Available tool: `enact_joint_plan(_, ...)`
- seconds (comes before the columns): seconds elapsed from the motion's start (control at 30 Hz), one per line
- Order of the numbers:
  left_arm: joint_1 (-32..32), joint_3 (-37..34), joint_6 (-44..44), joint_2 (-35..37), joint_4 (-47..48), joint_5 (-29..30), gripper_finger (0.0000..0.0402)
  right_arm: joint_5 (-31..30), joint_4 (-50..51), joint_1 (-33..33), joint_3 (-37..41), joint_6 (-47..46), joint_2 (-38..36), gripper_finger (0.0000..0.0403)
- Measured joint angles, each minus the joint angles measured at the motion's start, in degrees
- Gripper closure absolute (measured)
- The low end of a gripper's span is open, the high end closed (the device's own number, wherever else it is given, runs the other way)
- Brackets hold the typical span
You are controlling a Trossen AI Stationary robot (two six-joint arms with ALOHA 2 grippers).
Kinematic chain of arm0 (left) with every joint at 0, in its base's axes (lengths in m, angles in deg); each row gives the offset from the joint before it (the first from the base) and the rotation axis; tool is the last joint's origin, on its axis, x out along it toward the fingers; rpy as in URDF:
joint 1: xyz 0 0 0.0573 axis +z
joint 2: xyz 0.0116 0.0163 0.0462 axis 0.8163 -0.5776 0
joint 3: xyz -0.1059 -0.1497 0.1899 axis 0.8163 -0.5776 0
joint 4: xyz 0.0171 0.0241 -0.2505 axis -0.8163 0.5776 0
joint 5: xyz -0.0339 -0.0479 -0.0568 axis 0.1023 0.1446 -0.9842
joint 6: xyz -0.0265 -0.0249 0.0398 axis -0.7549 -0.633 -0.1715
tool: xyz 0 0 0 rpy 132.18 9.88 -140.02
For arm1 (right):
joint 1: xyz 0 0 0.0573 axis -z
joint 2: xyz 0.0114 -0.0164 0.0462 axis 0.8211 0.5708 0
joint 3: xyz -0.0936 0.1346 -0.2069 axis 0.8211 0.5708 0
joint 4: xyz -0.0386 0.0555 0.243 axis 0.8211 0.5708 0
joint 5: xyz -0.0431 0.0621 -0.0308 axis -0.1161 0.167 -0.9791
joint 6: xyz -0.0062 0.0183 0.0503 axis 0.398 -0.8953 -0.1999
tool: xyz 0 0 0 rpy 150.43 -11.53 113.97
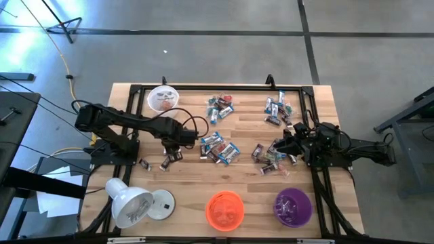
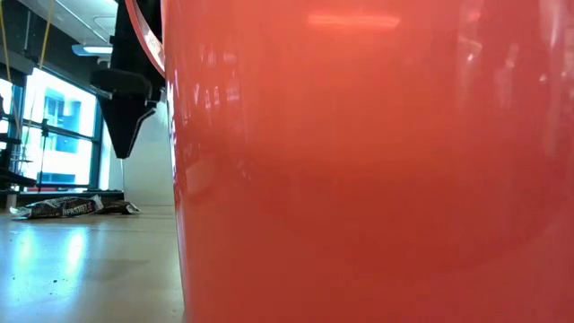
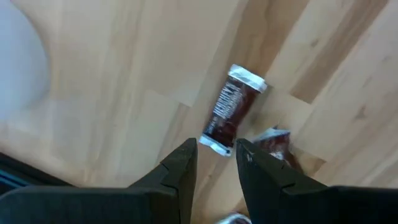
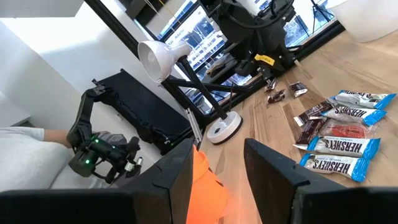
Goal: Organize candy in baskets
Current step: Put the brown chocolate into the orange bucket
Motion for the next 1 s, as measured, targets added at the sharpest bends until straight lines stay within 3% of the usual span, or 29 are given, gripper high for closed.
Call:
enact_joint_plan(0.13, 0.1, 0.0, 0.0, 0.0, -1.6, 2.8, 0.03, 0.0, 0.0, 0.0, 0.0, 0.0, 0.0, 0.0265)
enact_joint_plan(0.3, 0.1, 0.0, 1.1, -0.1, -1.5, 2.3, 0.03, 0.0, 0.0, 0.0, 0.0, 0.0, 0.0, 0.0265)
enact_joint_plan(0.67, 0.0, -8.6, -2.1, -0.3, -10.3, -4.5, 0.03, 0.0, 0.0, 0.0, 0.0, 0.0, 0.0, 0.0265)
enact_joint_plan(1.0, 0.5, -14.6, -2.6, -0.3, -19.9, 1.1, 0.03, 0.0, 0.0, 0.0, 0.0, 0.0, 0.0, 0.0265)
